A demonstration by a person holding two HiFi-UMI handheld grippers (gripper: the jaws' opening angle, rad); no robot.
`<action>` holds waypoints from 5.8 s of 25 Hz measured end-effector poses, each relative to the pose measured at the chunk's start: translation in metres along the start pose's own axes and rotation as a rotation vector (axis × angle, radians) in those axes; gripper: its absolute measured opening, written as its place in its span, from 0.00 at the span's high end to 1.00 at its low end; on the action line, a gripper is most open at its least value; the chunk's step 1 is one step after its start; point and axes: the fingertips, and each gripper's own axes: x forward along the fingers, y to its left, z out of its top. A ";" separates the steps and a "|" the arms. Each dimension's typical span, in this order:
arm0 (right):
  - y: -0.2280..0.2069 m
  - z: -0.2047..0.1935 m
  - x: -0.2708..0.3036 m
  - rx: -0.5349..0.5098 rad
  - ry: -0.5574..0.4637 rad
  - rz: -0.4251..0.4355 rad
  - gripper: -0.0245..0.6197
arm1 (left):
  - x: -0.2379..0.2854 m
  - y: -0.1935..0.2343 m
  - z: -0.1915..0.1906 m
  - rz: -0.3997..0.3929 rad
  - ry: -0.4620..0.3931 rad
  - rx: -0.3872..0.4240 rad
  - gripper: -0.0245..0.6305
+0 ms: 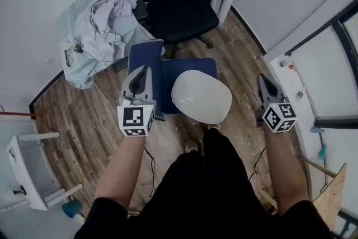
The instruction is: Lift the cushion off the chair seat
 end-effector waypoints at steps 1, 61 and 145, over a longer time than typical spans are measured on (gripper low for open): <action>-0.001 -0.009 0.006 0.006 0.018 0.010 0.95 | 0.004 -0.002 -0.006 0.003 0.012 0.000 0.96; -0.094 -0.432 0.121 0.131 0.369 0.156 0.91 | 0.123 -0.152 -0.321 -0.079 0.297 -0.073 0.96; 0.024 -0.203 0.120 0.196 0.308 0.353 0.90 | 0.033 -0.060 -0.152 0.066 0.235 -0.036 0.96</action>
